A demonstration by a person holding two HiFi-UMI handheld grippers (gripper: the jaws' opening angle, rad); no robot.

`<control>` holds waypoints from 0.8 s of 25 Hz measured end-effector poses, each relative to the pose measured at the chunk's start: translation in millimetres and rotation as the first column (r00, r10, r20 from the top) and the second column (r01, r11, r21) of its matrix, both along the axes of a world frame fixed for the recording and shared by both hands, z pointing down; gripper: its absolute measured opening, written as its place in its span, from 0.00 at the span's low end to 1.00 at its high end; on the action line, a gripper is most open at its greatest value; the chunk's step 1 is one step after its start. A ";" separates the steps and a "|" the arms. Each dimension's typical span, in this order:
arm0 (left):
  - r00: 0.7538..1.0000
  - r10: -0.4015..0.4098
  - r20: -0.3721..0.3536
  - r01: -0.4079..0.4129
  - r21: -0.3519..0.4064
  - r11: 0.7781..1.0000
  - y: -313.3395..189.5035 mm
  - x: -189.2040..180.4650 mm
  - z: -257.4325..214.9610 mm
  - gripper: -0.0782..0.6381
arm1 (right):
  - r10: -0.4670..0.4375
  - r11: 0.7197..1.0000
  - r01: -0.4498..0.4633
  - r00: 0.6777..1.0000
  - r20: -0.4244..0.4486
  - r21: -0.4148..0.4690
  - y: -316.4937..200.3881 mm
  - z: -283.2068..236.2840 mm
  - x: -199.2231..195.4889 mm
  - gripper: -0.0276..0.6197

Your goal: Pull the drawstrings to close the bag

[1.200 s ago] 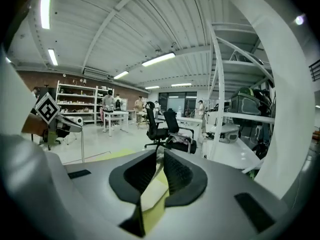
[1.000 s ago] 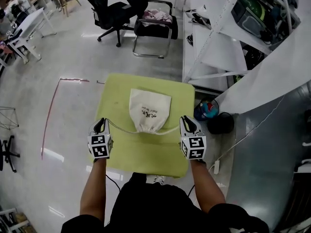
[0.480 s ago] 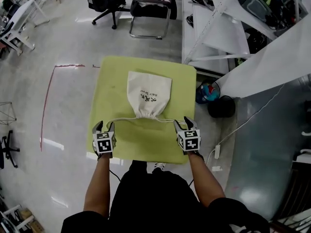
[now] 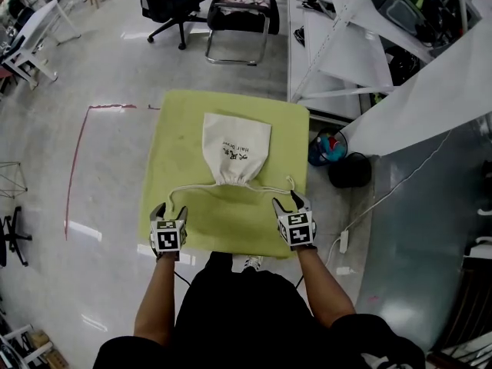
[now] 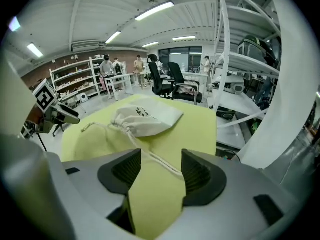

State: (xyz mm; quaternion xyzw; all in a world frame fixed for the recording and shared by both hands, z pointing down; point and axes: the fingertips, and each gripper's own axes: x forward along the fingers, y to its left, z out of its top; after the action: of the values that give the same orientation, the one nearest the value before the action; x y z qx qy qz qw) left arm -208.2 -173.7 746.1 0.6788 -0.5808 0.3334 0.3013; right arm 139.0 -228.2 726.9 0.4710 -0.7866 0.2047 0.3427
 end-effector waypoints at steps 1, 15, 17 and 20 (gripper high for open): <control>1.000 0.001 0.001 -0.001 0.015 1.000 -1.8 1.9 -5.1 0.51 | -0.004 1.000 0.004 1.000 0.000 0.014 -1.4 -4.3 -2.0 0.40; 0.998 0.010 -0.057 0.008 0.303 0.953 -64.8 16.1 -119.5 0.44 | -0.035 0.931 -0.021 0.989 0.146 0.365 -54.9 -159.9 -36.8 0.26; 0.998 0.015 -0.066 0.010 0.364 0.932 -74.9 19.3 -145.8 0.44 | -0.032 0.908 -0.044 0.985 0.172 0.418 -61.5 -186.5 -38.8 0.16; 0.997 0.014 -0.076 0.023 0.462 0.886 -84.9 25.0 -192.8 0.40 | -0.039 0.863 -0.065 0.980 0.194 0.501 -65.8 -228.3 -40.2 0.09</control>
State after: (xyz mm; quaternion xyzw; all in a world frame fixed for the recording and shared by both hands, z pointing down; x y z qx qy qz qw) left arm -183.2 -258.6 553.2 0.7419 -0.6331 0.1584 0.1538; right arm 98.7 -294.0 498.7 0.5269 -0.8395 0.0395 0.1264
